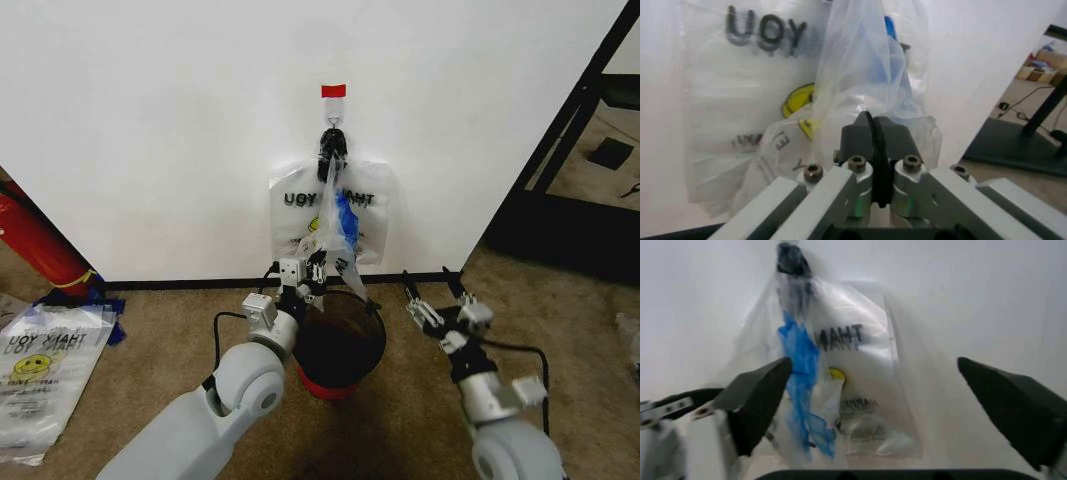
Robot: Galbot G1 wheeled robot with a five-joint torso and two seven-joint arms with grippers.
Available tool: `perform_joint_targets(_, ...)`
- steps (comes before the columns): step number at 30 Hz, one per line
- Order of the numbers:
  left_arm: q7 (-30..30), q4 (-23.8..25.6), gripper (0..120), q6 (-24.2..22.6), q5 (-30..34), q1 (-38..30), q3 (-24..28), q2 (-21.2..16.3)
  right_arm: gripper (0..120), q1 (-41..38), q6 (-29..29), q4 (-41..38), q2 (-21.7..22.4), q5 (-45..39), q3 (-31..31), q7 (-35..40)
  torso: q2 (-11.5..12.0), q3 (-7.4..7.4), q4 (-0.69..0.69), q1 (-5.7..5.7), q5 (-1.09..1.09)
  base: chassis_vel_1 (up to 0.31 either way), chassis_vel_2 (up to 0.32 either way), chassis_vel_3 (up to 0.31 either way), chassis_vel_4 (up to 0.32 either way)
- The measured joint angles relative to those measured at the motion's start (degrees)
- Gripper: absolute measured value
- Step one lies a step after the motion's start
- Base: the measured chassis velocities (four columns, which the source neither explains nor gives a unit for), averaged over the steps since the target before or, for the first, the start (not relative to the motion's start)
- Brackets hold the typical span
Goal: Pick up the garbage bag from the wall and place it over the trash bin.
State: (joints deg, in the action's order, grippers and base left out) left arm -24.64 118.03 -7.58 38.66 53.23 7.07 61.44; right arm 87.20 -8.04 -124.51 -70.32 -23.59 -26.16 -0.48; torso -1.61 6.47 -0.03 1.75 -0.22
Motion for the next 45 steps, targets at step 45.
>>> perform_joint_targets(45, -0.44, -2.56, 0, -0.01, 1.0, -1.54, -0.71, -1.82, 89, -39.74, -7.57, 38.81, 5.15, 28.03, 19.35, -9.98, 0.0, 0.0, -0.02, 0.0, -0.01, 0.0, 0.0, 0.0, 0.0)
